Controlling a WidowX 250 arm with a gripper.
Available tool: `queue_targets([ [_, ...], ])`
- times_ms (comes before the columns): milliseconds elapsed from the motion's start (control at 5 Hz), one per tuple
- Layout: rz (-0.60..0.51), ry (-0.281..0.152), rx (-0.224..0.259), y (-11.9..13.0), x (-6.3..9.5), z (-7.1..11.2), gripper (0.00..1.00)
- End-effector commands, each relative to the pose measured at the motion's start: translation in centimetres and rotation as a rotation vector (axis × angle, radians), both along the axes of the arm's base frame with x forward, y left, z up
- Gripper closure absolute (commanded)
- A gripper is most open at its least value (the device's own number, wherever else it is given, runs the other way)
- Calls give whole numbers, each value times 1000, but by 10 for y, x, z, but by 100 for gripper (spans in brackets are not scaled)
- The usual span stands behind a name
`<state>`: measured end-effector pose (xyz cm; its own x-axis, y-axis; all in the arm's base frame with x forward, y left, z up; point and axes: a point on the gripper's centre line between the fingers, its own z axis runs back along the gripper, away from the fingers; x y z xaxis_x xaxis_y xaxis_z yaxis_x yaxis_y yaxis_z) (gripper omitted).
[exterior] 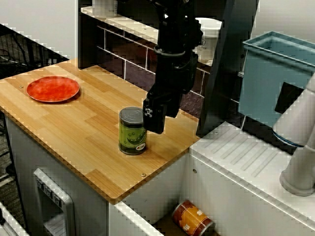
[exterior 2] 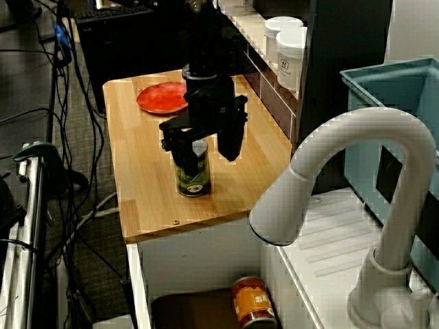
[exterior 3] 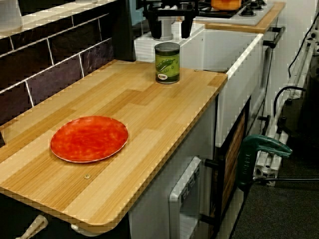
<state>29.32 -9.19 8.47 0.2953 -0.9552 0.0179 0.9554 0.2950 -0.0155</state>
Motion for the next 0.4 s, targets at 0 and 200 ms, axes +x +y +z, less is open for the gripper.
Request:
queue_targets([
  [0,15,-25,46,19,-18,-3,0],
  [200,26,-24,46,33,-20,-9,0],
])
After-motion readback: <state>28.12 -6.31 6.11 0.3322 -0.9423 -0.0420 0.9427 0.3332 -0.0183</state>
